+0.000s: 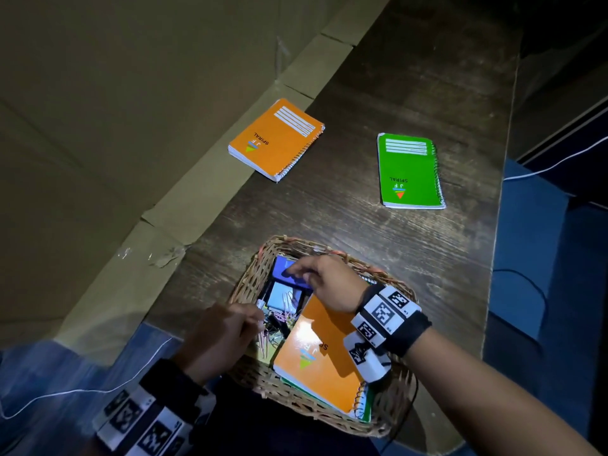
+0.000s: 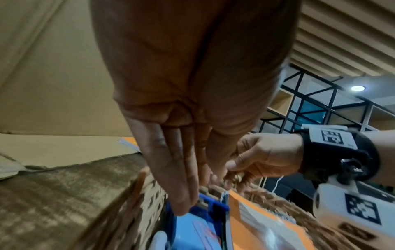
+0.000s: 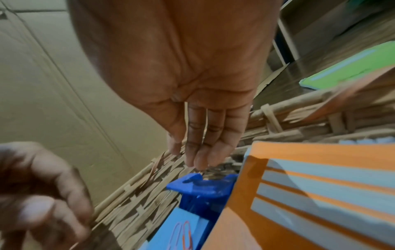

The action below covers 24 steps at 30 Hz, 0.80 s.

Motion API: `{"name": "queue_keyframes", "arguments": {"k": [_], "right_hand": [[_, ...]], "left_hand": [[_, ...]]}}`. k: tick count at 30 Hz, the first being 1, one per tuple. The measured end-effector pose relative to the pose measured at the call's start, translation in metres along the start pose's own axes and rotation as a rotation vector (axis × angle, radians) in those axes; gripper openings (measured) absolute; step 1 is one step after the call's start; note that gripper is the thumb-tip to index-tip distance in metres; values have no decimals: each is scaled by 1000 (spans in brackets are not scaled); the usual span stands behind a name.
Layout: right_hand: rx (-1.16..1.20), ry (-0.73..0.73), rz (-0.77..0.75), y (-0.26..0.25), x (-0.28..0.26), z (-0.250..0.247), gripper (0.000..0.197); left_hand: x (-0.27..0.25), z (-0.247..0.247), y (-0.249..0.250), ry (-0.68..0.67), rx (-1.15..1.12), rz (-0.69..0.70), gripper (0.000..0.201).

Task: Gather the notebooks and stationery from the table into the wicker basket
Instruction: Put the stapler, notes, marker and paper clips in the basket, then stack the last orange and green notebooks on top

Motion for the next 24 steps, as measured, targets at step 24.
{"name": "queue_keyframes", "arguments": {"k": [24], "right_hand": [[1060,214,541,20,192,-118,29]], "left_hand": [[311,-150,-144,192,-41,-375,66]]}}
Point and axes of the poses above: each hand's wrist, its own x-axis towards the middle knuckle, its own z-axis out of the palm, y = z × x, the point moved 7 cm from there along x, towards the middle knuckle, and after that the axes turned 12 degrees about z, right-handed, at the moved point
